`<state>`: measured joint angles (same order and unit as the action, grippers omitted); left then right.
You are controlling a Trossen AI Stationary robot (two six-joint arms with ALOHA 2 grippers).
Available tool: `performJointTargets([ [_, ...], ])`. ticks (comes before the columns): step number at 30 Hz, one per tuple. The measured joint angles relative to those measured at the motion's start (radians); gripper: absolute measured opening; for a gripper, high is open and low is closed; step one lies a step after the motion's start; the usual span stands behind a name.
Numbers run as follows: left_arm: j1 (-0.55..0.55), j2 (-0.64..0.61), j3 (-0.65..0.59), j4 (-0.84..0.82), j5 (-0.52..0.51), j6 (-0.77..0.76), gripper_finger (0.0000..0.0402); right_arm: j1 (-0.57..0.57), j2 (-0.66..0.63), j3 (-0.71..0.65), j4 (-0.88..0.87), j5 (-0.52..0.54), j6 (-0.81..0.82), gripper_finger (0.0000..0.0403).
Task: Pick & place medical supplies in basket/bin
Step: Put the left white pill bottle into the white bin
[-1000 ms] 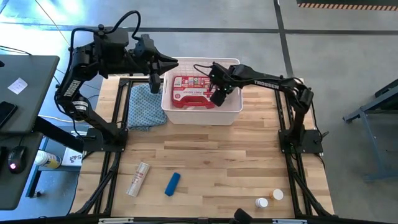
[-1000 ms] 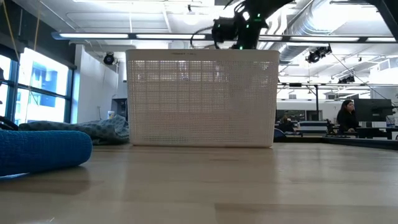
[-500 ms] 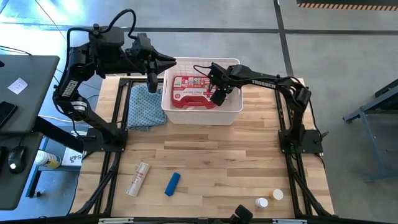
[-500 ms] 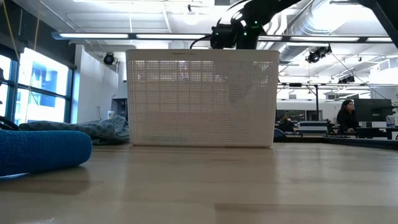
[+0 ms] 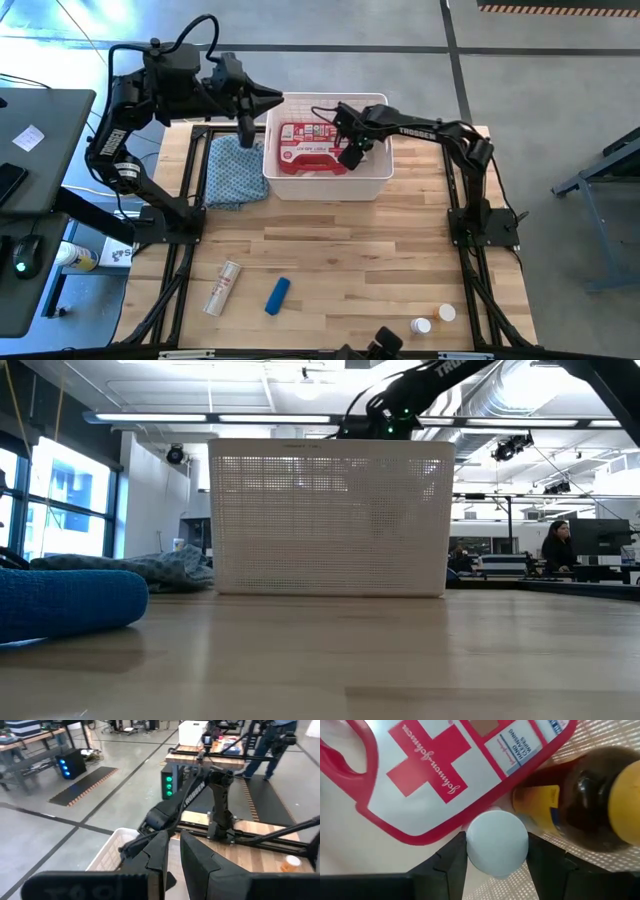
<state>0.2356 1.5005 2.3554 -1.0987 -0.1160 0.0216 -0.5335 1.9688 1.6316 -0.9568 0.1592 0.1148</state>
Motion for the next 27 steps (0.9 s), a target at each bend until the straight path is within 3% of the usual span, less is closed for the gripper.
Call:
performJointTargets([
  [27, 0.0, 0.023, -0.001, -0.027, -0.036, 0.053, 0.0085, -0.026, 0.01, -0.062, 0.065, -0.017, -0.014, 0.0183],
])
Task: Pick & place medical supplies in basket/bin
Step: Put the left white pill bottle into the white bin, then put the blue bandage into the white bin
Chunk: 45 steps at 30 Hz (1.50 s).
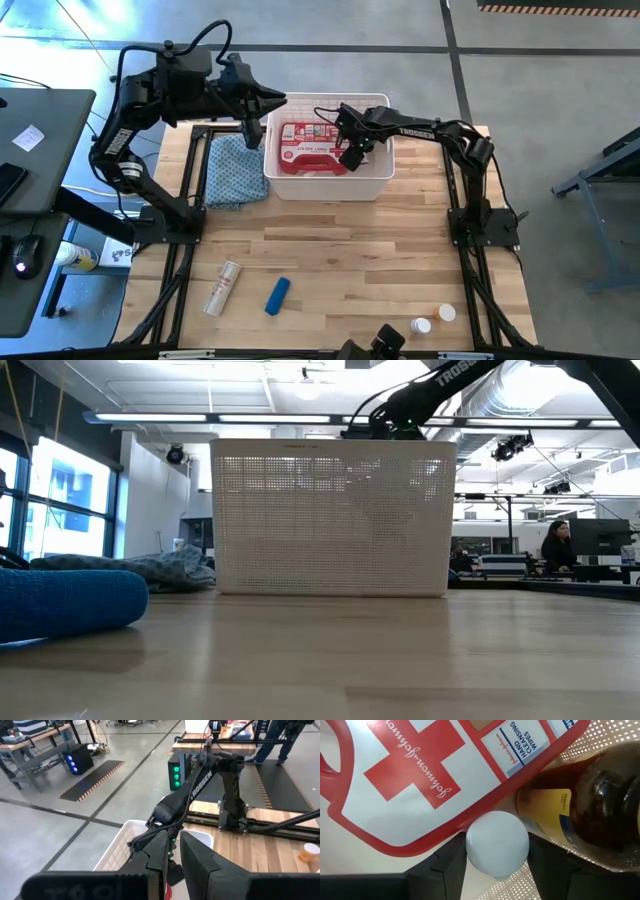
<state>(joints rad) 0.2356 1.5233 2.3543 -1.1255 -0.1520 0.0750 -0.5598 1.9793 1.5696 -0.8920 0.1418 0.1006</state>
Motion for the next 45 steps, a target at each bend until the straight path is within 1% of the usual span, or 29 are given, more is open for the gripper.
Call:
performJointTargets([
  [4, 0.0, 0.0, 0.0, 0.0, 0.0, 0.0, 0.0085, 0.0, -0.004, -0.001, 0.0, 0.0, 0.003, 0.0192],
  [7, 0.0, 0.001, 0.0, 0.0, 0.0, 0.0, 0.0085, 0.012, -0.016, -0.003, 0.0, 0.025, 0.004, 0.0202],
  [9, 0.0, 0.001, 0.0, 0.001, 0.0, 0.0, 0.0085, 0.014, -0.029, -0.004, -0.005, 0.042, 0.003, 0.0211],
  [15, 0.0, 0.001, 0.0, 0.001, 0.001, 0.0, 0.0085, 0.013, -0.045, -0.004, -0.008, 0.043, -0.001, 0.0239],
  [22, 0.0, 0.001, 0.0, 0.002, 0.001, 0.0, 0.0085, 0.028, -0.055, -0.003, -0.005, 0.046, -0.003, 0.0243],
  [25, 0.0, 0.001, 0.0, 0.004, 0.002, 0.0, 0.0085, 0.033, -0.081, -0.002, -0.005, 0.052, -0.002, 0.0244],
  [29, 0.0, 0.001, 0.0, 0.016, 0.002, 0.0, 0.0085, 0.032, -0.133, -0.002, -0.001, 0.05, -0.001, 0.0244],
  [33, 0.0, 0.001, 0.0, 0.016, 0.0, -0.001, 0.0085, 0.032, -0.212, -0.002, 0.003, 0.045, 0.024, 0.0244],
  [38, 0.0, 0.001, 0.0, 0.016, -0.045, 0.0, 0.0085, 0.041, -0.318, -0.002, 0.022, 0.038, 0.089, 0.0244],
  [42, 0.0, 0.001, 0.0, 0.011, -0.048, -0.009, 0.0085, 0.075, -0.423, -0.002, 0.041, 0.031, 0.141, 0.0243],
  [45, 0.0, -0.002, 0.001, -0.046, -0.04, -0.037, 0.0085, 0.119, -0.507, -0.002, 0.037, 0.017, 0.182, 0.0243],
])
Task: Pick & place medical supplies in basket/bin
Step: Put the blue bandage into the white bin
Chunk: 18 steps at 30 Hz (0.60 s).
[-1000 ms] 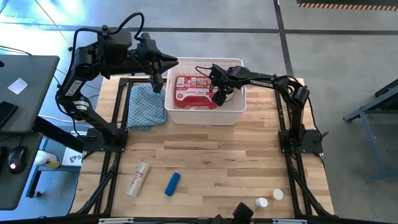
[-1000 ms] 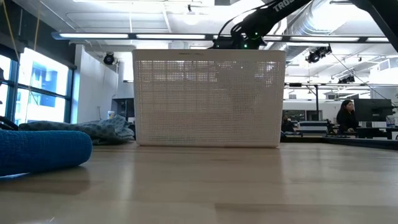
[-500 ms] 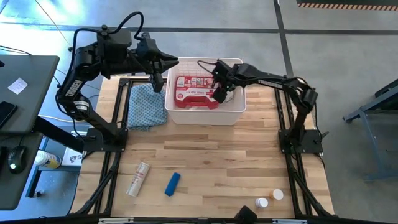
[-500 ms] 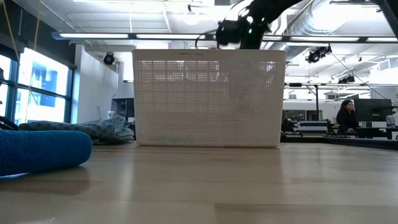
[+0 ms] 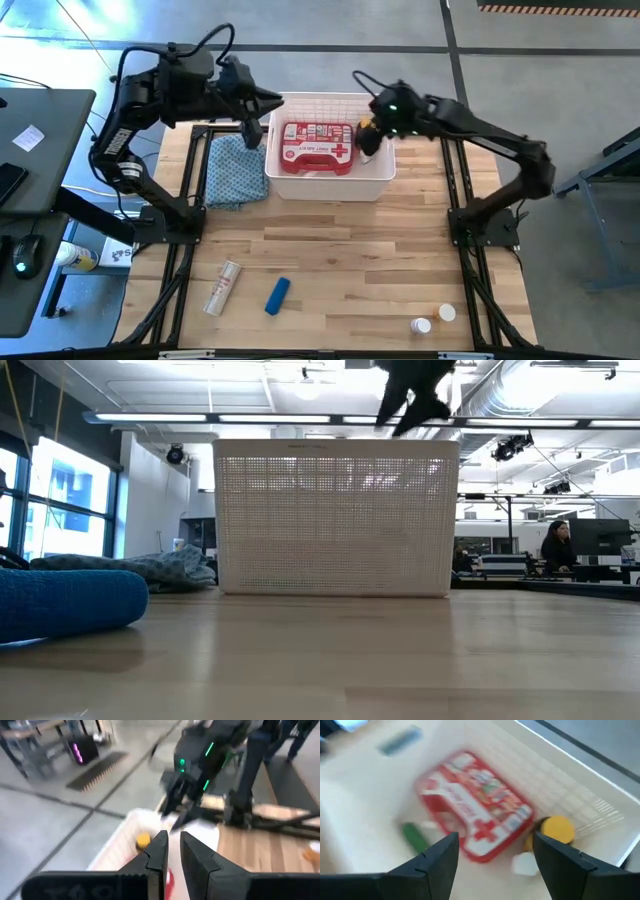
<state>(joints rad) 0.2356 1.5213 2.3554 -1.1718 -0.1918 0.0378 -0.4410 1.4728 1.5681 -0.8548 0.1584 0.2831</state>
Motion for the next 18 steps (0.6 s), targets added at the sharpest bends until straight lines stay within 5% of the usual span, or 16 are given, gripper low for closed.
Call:
performJointTargets([
  [9, -0.047, -0.001, 0.0, -0.234, 0.015, -0.227, 0.0085, 0.265, -0.175, -0.003, -0.081, -0.028, 0.174, 0.0243],
  [18, -0.26, 0.01, 0.0, -0.349, -0.158, -0.451, 0.0085, 0.6, -0.188, -0.175, 0.065, -0.024, 0.431, 0.0243],
])
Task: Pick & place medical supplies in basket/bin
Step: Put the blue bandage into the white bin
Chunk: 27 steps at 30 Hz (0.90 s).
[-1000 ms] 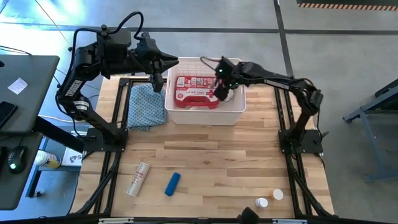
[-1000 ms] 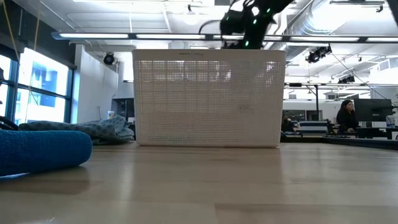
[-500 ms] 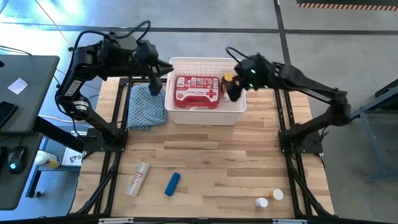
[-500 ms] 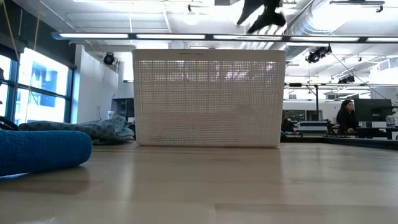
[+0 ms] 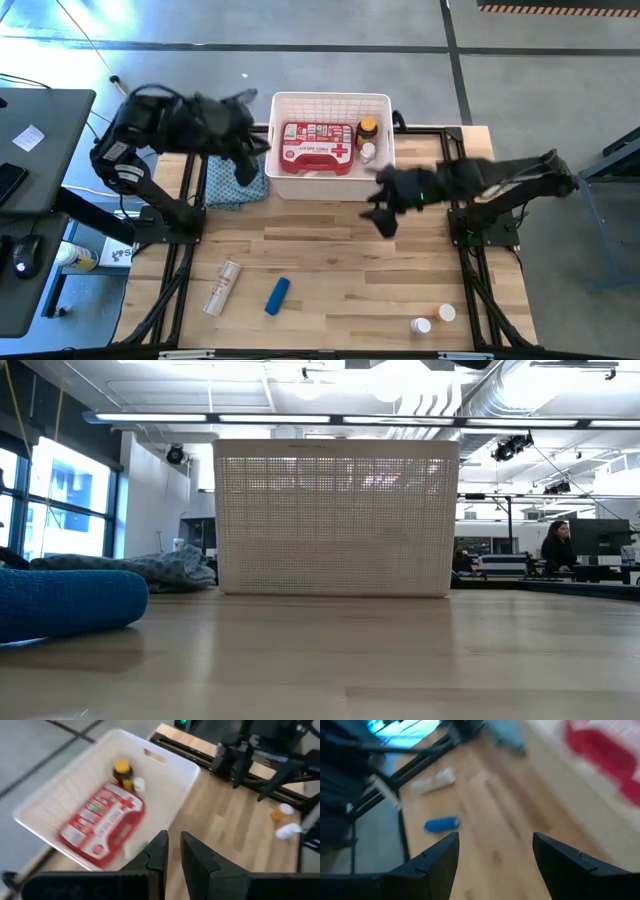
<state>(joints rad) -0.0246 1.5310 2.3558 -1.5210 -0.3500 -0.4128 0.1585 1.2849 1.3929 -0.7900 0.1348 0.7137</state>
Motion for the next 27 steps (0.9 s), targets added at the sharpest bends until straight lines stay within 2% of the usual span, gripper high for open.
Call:
performJointTargets([
  [8, -0.245, 0.051, -0.001, -0.055, -0.027, -0.3, 0.0085, 0.287, -0.004, -0.116, 0.067, 0.153, 0.211, 0.0243],
  [13, -0.366, 0.088, -0.07, -0.05, -0.014, -0.48, 0.0085, 0.433, -0.004, -0.16, 0.126, 0.23, 0.316, 0.0243],
  [18, -0.409, 0.12, -0.197, -0.05, 0.061, -0.652, 0.0085, 0.552, -0.002, -0.167, 0.155, 0.341, 0.391, 0.0243],
  [20, -0.409, 0.132, -0.265, -0.047, 0.121, -0.747, 0.0085, 0.583, -0.001, -0.167, 0.144, 0.371, 0.413, 0.0243],
  [22, -0.408, 0.148, -0.331, -0.04, 0.183, -0.858, 0.0085, 0.6, 0.0, -0.167, 0.141, 0.394, 0.43, 0.0243],
  [27, -0.423, 0.204, -0.499, 0.006, 0.324, -0.984, 0.0103, 0.61, 0.0, -0.167, 0.136, 0.409, 0.431, 0.0243],
])
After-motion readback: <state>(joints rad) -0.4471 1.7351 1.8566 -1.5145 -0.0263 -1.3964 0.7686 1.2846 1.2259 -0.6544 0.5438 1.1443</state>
